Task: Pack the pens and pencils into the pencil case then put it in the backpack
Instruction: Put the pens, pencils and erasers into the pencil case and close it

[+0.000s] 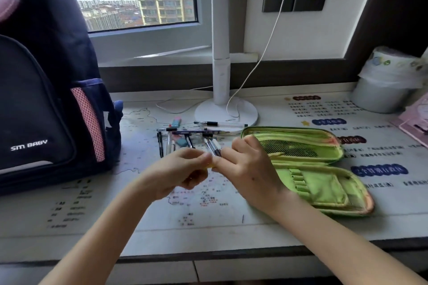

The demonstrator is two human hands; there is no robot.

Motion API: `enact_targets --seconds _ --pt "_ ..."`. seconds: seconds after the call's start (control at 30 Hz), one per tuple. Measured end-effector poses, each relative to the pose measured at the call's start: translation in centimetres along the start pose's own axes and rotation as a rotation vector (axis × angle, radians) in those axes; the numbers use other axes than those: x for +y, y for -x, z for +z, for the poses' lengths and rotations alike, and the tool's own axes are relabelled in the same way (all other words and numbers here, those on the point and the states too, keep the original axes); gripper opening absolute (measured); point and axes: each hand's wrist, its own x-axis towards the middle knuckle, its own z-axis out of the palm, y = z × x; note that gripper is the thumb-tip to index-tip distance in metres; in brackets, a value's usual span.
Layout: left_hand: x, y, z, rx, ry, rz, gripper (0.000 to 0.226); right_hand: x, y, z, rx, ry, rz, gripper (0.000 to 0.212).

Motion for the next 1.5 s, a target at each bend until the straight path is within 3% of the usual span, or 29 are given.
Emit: enact_targets --seconds 0.1,0.17,0.3,0.4,0.73,0.97,1.17,1.23,1.3,1.4,1.5 --pt "0.0 -0.3 2.1 -0.019 -0.061 0.089 0.026 1.0 2.2 -2.1 -0.03 -0.019 0.07 0.018" --pt "-0.3 -0.8 2.5 0.089 -0.109 0.171 0.021 2.7 4.4 -3.8 -0.05 -0.026 0.212 0.028" --pt "-2.0 -2.2 1.4 0.401 -0.542 0.427 0.02 7.6 9.5 -5.7 -0.102 0.016 0.584 0.037" --pt "-3.1 -3.1 1.7 0.399 -0.707 0.559 0.017 9.7 11.8 -5.8 -0.162 0.013 0.726 0.042" --pt "-3.7 -4.9 3.2 0.379 -0.945 0.778 0.013 10.6 13.9 -4.6 -0.237 0.025 0.797 0.048" --pt "-1.1 -7.4 7.7 0.268 -1.018 0.858 0.015 10.5 14.0 -4.4 -0.276 0.08 0.748 0.034" --pt "-0.9 -8.7 8.9 0.226 -0.958 0.732 0.012 10.6 14.1 -4.3 -0.284 0.106 0.705 0.037" --pt "-1.1 -8.5 7.2 0.333 -0.802 0.661 0.013 10.7 13.8 -4.3 -0.277 0.111 0.69 0.044" --pt "-1.7 -9.1 4.1 0.558 -0.732 0.59 0.012 10.7 13.2 -4.2 -0.264 0.097 0.689 0.045" --pt "-3.0 -10.3 -1.2 0.834 -0.92 0.391 0.023 10.2 12.3 -3.6 -0.261 0.069 0.685 0.046" --pt "-4.0 -10.5 -4.2 0.812 -1.17 0.226 0.041 9.8 12.2 -3.2 -0.272 0.1 0.643 0.045"
